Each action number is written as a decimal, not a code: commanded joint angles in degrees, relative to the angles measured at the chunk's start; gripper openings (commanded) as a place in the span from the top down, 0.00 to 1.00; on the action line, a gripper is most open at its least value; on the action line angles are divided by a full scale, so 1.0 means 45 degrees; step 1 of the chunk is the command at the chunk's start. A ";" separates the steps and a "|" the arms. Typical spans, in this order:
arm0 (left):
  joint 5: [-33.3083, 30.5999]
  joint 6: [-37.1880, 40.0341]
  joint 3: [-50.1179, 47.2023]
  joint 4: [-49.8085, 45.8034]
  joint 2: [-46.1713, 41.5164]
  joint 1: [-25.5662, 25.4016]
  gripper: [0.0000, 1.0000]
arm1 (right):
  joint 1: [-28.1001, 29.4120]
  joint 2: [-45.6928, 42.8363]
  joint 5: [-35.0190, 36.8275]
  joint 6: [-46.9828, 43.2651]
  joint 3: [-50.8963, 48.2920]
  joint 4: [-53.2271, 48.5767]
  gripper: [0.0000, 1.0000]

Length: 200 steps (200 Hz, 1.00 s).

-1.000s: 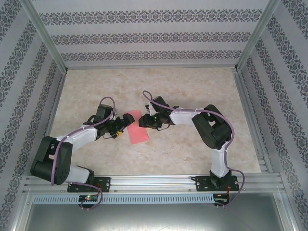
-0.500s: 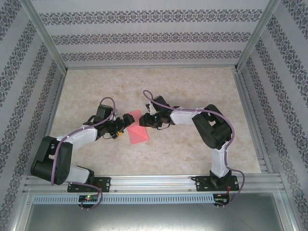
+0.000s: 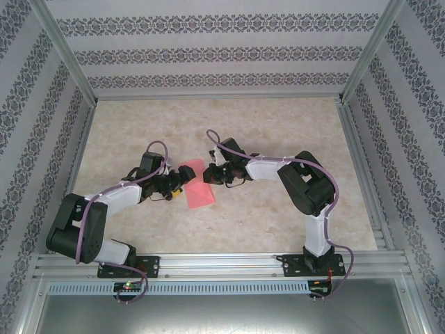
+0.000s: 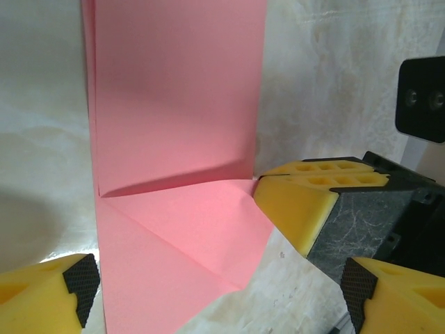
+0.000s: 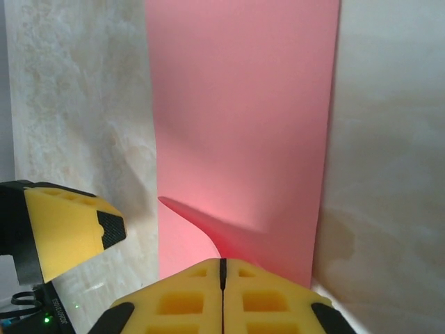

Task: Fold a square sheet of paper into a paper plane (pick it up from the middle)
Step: Turn over the paper at the center of the table.

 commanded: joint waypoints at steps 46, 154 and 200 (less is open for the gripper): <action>0.1032 -0.0362 -0.0217 0.1462 0.0724 0.0059 0.19 | -0.0570 -0.0483 -0.0024 0.0705 -0.0919 0.1367 0.98; 0.1911 -0.0497 0.0484 0.2711 0.2421 0.0040 0.41 | -0.0603 -0.0442 -0.0319 0.0844 -0.0945 0.1508 0.96; 0.1859 -0.0596 0.0772 0.2805 0.2872 0.0044 0.53 | -0.0603 -0.0425 -0.0363 0.0863 -0.0950 0.1506 0.94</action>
